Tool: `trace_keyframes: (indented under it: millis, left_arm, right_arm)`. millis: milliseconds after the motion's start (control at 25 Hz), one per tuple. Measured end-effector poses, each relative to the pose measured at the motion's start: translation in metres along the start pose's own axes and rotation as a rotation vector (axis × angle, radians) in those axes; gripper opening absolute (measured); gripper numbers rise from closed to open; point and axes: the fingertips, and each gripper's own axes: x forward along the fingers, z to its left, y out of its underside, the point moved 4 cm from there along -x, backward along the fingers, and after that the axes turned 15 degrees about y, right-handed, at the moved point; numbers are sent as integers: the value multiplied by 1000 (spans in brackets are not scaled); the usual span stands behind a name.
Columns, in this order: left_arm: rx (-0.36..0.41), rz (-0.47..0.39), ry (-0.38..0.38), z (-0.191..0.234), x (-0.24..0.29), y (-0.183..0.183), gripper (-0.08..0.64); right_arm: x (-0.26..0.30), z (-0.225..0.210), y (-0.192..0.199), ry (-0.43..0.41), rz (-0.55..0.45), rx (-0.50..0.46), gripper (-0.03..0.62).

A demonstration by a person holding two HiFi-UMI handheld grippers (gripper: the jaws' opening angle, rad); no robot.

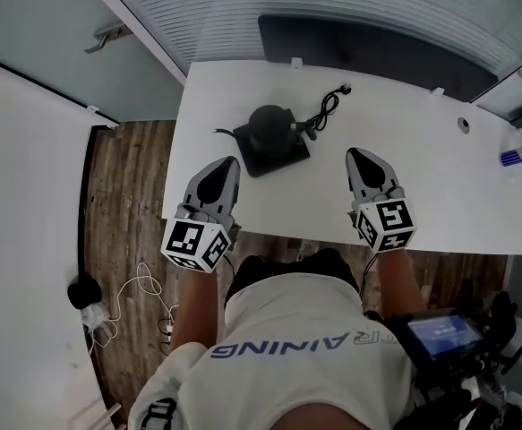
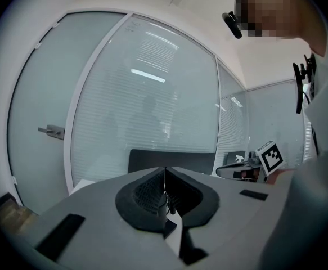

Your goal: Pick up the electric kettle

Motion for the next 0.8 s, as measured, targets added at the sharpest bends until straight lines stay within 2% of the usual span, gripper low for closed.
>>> trace_keyframes:
  millis: [320, 520, 680, 800]
  left_arm:
    - [-40, 19, 3, 17, 16, 11, 18]
    - [-90, 0, 11, 41, 8, 25, 18]
    - [-134, -20, 46, 67, -3, 31, 18]
    - [-160, -3, 55, 83, -7, 43, 18]
  right_arm:
    - [19, -7, 10, 8, 30, 15, 11]
    - [20, 9, 7, 36, 41, -19, 12]
    - [29, 27, 4, 43, 42, -23, 12]
    - [41, 37, 10, 56, 60, -31, 12]
